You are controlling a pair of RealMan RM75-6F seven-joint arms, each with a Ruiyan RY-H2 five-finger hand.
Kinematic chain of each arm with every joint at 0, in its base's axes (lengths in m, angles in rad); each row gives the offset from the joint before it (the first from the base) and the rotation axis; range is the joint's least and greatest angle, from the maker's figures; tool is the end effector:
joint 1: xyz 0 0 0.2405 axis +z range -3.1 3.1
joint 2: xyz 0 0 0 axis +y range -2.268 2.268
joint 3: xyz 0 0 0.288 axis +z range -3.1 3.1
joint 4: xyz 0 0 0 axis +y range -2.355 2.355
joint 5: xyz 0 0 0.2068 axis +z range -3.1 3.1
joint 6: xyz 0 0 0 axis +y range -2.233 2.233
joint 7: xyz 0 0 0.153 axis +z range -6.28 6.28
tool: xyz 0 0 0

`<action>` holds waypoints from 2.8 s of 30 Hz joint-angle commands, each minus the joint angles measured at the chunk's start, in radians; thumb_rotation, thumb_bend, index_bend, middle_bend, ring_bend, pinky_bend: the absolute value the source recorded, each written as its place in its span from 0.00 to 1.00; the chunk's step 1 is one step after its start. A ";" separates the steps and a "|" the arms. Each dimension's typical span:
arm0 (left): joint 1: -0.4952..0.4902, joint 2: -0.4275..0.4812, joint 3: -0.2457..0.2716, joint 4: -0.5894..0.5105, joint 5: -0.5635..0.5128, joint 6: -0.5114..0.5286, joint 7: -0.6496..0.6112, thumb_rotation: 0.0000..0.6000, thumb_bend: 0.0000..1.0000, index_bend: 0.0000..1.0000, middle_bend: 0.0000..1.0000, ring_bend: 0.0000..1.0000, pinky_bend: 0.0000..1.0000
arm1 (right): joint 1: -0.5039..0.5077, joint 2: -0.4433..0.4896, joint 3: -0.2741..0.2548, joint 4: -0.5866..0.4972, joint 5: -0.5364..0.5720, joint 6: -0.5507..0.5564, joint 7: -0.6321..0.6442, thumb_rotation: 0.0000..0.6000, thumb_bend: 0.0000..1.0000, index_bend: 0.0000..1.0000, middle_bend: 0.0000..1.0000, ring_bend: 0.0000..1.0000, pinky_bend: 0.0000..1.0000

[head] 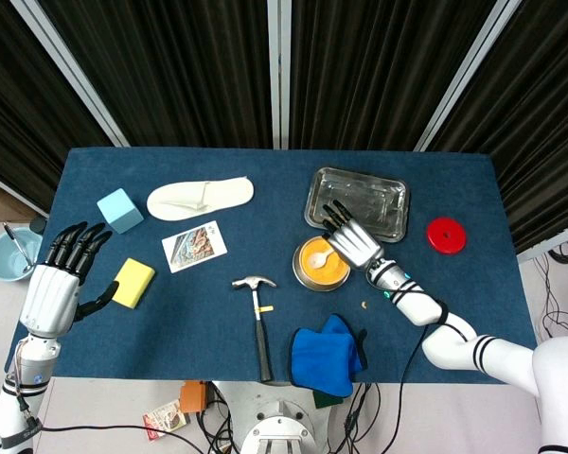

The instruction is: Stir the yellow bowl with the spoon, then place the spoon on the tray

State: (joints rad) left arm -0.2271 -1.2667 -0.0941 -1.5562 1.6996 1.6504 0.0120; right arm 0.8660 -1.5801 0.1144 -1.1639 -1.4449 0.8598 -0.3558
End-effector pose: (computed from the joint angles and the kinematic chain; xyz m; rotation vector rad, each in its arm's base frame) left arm -0.2666 0.2350 0.1501 -1.4580 -0.6376 -1.3125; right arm -0.1613 -0.4146 -0.0243 2.1307 -0.3403 0.7539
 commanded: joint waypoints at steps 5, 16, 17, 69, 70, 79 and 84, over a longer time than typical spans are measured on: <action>-0.003 -0.004 -0.003 0.008 -0.002 -0.001 -0.005 1.00 0.24 0.12 0.11 0.08 0.13 | 0.004 -0.010 -0.004 0.016 0.000 0.001 0.013 1.00 0.40 0.50 0.24 0.01 0.04; -0.001 -0.005 -0.004 0.018 -0.008 -0.001 -0.012 1.00 0.24 0.12 0.11 0.08 0.13 | 0.014 -0.023 -0.005 0.035 0.004 -0.006 0.026 1.00 0.43 0.53 0.25 0.01 0.04; 0.000 -0.005 -0.004 0.019 -0.009 -0.001 -0.012 1.00 0.24 0.12 0.11 0.08 0.13 | 0.014 -0.025 -0.005 0.036 0.003 -0.005 0.026 1.00 0.43 0.53 0.25 0.01 0.04; 0.044 -0.044 0.015 0.101 -0.024 0.034 -0.084 1.00 0.24 0.11 0.11 0.08 0.13 | 0.155 0.048 -0.047 -0.085 0.003 -0.114 -0.758 1.00 0.51 0.71 0.29 0.08 0.09; 0.044 -0.045 0.015 0.103 -0.024 0.034 -0.086 1.00 0.24 0.11 0.11 0.08 0.13 | 0.152 0.045 -0.048 -0.087 0.002 -0.107 -0.745 1.00 0.51 0.72 0.29 0.08 0.09; 0.043 -0.047 0.016 0.108 -0.023 0.030 -0.090 1.00 0.24 0.11 0.11 0.08 0.13 | 0.096 0.024 -0.032 -0.107 0.033 -0.033 -0.545 1.00 0.51 0.72 0.30 0.08 0.09; 0.040 -0.047 0.015 0.100 -0.021 0.028 -0.085 1.00 0.24 0.11 0.11 0.08 0.12 | 0.072 0.024 -0.025 -0.103 0.037 -0.003 -0.431 1.00 0.51 0.73 0.30 0.08 0.09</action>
State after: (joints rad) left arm -0.1866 -1.3133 -0.0794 -1.4556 1.6781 1.6779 -0.0729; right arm 0.9563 -1.5536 0.0836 -1.2675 -1.4122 0.8344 -0.8327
